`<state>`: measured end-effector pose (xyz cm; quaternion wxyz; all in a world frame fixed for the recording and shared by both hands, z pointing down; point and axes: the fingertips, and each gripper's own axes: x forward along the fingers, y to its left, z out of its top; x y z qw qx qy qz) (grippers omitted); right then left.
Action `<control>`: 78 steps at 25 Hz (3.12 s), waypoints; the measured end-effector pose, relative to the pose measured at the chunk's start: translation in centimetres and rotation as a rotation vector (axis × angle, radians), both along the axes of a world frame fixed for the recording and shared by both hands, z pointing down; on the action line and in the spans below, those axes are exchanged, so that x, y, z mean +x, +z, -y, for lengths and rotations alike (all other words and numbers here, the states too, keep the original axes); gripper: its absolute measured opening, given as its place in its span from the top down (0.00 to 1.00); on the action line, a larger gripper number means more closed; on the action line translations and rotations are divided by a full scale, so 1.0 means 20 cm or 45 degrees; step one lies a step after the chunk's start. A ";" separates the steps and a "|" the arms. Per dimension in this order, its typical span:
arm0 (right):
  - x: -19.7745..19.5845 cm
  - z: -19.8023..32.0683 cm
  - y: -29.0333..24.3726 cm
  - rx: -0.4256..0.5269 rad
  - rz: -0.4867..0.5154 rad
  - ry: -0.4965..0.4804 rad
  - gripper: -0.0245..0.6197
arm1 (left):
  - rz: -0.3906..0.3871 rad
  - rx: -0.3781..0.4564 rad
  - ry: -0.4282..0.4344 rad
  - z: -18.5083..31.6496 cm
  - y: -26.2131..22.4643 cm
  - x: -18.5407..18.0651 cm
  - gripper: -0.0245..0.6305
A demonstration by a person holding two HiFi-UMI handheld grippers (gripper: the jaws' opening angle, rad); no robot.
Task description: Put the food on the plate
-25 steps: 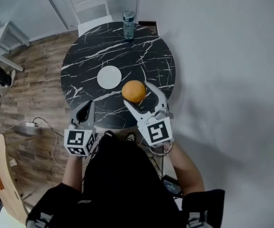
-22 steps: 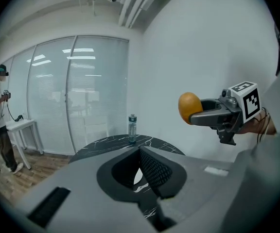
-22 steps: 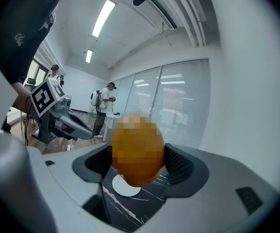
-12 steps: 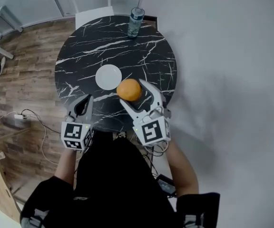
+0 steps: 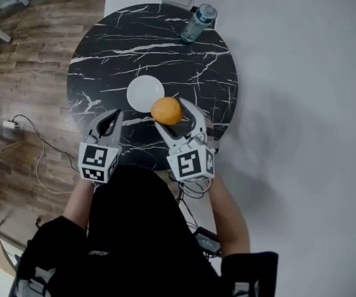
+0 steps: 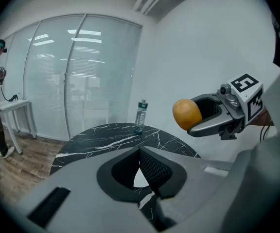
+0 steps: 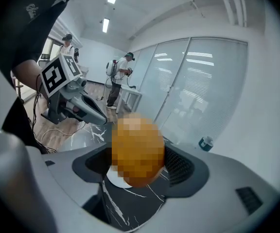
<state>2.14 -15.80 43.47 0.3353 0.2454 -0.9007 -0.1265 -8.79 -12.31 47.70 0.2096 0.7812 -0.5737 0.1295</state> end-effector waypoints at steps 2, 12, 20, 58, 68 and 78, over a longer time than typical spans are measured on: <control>-0.03 0.02 0.07 -0.043 -0.013 -0.002 0.45 | -0.015 -0.025 -0.022 0.01 0.05 -0.03 0.96; -0.12 0.12 0.32 -0.158 -0.042 0.000 0.45 | -0.003 -0.104 -0.008 0.04 0.25 -0.05 0.96; -0.13 0.16 0.50 -0.308 -0.024 0.095 0.45 | -0.049 -0.200 -0.016 0.04 0.43 -0.06 0.96; -0.15 0.31 1.09 -0.859 0.183 0.855 0.45 | 0.009 -0.438 0.303 0.44 0.84 -0.14 0.96; -0.15 0.31 1.17 -0.877 0.148 0.914 0.45 | 0.026 -0.447 0.392 0.43 0.86 -0.12 0.96; -0.15 0.33 1.21 -0.889 0.104 0.928 0.45 | 0.023 -0.449 0.397 0.40 0.87 -0.12 0.96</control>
